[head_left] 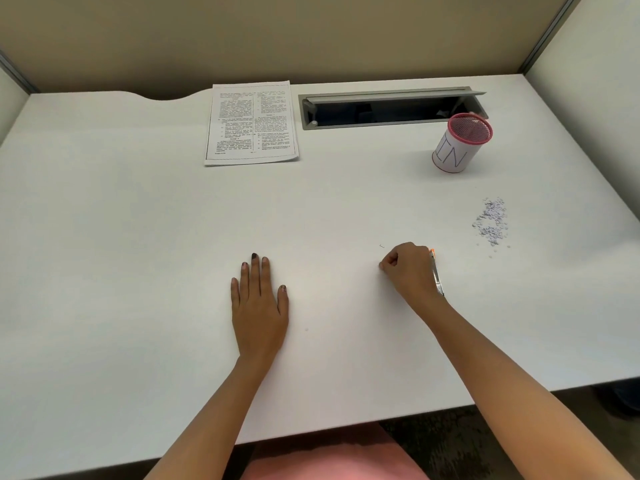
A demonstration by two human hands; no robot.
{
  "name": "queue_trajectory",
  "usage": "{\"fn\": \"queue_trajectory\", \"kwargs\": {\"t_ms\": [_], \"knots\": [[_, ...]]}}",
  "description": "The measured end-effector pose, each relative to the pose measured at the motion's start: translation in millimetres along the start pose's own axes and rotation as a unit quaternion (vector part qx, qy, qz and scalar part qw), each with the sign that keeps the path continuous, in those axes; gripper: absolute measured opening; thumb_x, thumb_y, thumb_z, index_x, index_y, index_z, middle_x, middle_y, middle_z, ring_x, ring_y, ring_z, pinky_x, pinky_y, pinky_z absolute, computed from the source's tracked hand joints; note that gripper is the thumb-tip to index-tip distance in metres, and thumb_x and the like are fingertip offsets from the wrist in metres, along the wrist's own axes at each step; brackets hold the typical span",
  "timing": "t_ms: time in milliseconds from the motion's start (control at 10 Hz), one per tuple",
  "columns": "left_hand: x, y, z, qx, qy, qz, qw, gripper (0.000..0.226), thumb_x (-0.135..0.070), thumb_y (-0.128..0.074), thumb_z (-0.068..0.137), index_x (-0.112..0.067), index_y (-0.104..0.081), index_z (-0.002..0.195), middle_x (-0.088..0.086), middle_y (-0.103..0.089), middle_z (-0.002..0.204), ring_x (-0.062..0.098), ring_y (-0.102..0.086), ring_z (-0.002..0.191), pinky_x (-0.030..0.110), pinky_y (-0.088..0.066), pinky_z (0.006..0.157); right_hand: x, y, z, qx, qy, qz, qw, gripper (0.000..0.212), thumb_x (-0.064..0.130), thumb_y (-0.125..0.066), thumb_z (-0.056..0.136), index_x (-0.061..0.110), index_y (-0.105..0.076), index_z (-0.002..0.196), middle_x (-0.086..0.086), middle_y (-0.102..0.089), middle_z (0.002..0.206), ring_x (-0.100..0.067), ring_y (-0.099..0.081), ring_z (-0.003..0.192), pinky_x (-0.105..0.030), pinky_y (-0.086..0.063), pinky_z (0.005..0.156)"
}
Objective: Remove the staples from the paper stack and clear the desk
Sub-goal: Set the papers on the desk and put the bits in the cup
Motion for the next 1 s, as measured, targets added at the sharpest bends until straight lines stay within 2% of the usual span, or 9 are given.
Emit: {"fn": "queue_trajectory", "kwargs": {"t_ms": [100, 200, 400, 500, 600, 700, 800, 900, 1000], "knots": [[0.0, 0.8, -0.3, -0.002, 0.0, -0.001, 1.0, 0.06, -0.039, -0.024, 0.097, -0.013, -0.024, 0.151, 0.004, -0.02, 0.16, 0.021, -0.018, 0.148, 0.042, -0.015, 0.12, 5.8, -4.8, 3.6, 0.037, -0.01, -0.052, 0.998, 0.03, 0.002, -0.054, 0.074, 0.012, -0.041, 0.05, -0.006, -0.042, 0.05, -0.029, -0.04, 0.052, -0.027, -0.022, 0.042], [0.2, 0.4, -0.2, -0.001, 0.001, -0.005, 1.0, 0.059, -0.038, -0.025, 0.097, -0.013, -0.023, 0.151, 0.004, -0.019, 0.16, 0.021, -0.017, 0.148, 0.042, -0.015, 0.12, 12.2, -7.5, 3.7, 0.063, -0.005, -0.063, 0.996, 0.039, 0.001, -0.051, 0.069, 0.018, -0.021, 0.053, -0.001, -0.022, 0.052, -0.022, -0.026, 0.052, -0.025, -0.013, 0.044], [1.0, -0.4, 0.1, 0.001, 0.002, -0.002, 1.0, 0.059, -0.038, -0.026, 0.097, -0.013, -0.023, 0.151, 0.004, -0.019, 0.16, 0.021, -0.017, 0.148, 0.043, -0.015, 0.12, 2.3, -15.3, 5.3, 0.069, -0.012, -0.005, 0.998, 0.027, 0.003, -0.055, 0.069, 0.005, -0.035, 0.052, -0.013, -0.032, 0.051, -0.02, -0.033, 0.057, -0.027, -0.022, 0.052], [1.2, -0.3, 0.0, 0.001, 0.002, -0.003, 1.0, 0.06, -0.038, -0.025, 0.097, -0.013, -0.023, 0.151, 0.004, -0.019, 0.16, 0.021, -0.017, 0.148, 0.042, -0.014, 0.12, -10.2, -5.5, 0.8, 0.056, -0.083, 0.163, 0.981, 0.011, -0.001, -0.058, 0.076, -0.007, -0.057, 0.067, -0.02, -0.054, 0.06, -0.019, -0.046, 0.048, -0.014, -0.037, 0.045], [0.9, 0.0, -0.5, 0.001, 0.001, -0.002, 1.0, 0.06, -0.038, -0.025, 0.097, -0.013, -0.023, 0.151, 0.004, -0.019, 0.16, 0.021, -0.017, 0.148, 0.042, -0.014, 0.12, -22.3, -8.4, -7.7, 0.056, -0.149, 0.382, 0.91, 0.003, -0.003, -0.062, 0.082, -0.004, -0.059, 0.083, -0.017, -0.064, 0.079, -0.012, -0.064, 0.054, -0.017, -0.051, 0.057], [0.8, 0.1, -0.1, 0.0, 0.002, -0.005, 1.0, 0.059, -0.038, -0.026, 0.097, -0.014, -0.023, 0.151, 0.003, -0.018, 0.16, 0.02, -0.016, 0.148, 0.042, -0.014, 0.121, -28.9, -19.2, -14.5, 0.071, -0.208, 0.529, 0.82, 0.004, -0.004, -0.058, 0.088, -0.002, -0.058, 0.085, -0.015, -0.061, 0.083, -0.02, -0.063, 0.068, -0.027, -0.056, 0.066], [0.6, 0.5, 0.1, -0.002, 0.001, -0.006, 1.0, 0.059, -0.037, -0.027, 0.097, -0.014, -0.023, 0.151, 0.003, -0.019, 0.16, 0.02, -0.016, 0.148, 0.042, -0.014, 0.121, -30.1, -27.5, -18.5, 0.088, -0.261, 0.591, 0.758, 0.021, -0.009, -0.043, 0.091, 0.001, -0.058, 0.081, -0.011, -0.056, 0.077, -0.02, -0.056, 0.067, -0.029, -0.053, 0.067], [0.7, 0.3, 0.1, -0.001, 0.001, -0.006, 1.0, 0.059, -0.037, -0.027, 0.097, -0.014, -0.023, 0.151, 0.003, -0.018, 0.16, 0.02, -0.016, 0.148, 0.042, -0.014, 0.121, -32.6, -30.2, -18.7, 0.085, -0.295, 0.603, 0.737, 0.03, -0.014, -0.033, 0.083, 0.004, -0.053, 0.069, -0.01, -0.05, 0.07, -0.019, -0.047, 0.059, -0.026, -0.043, 0.053], [0.7, 0.1, 0.3, 0.001, 0.001, -0.006, 1.0, 0.06, -0.038, -0.026, 0.097, -0.014, -0.023, 0.151, 0.003, -0.018, 0.16, 0.02, -0.016, 0.148, 0.042, -0.014, 0.121, -34.9, -30.2, -18.0, 0.075, -0.308, 0.604, 0.731, 0.027, -0.012, -0.033, 0.079, 0.005, -0.049, 0.065, -0.011, -0.047, 0.067, -0.019, -0.041, 0.054, -0.026, -0.034, 0.048]]}}
Point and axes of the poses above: each hand's wrist, its own z-axis towards the middle knuckle, its own y-axis out of the back of the hand, x = y × z, the point moved 9 cm from there along z, towards the middle knuckle
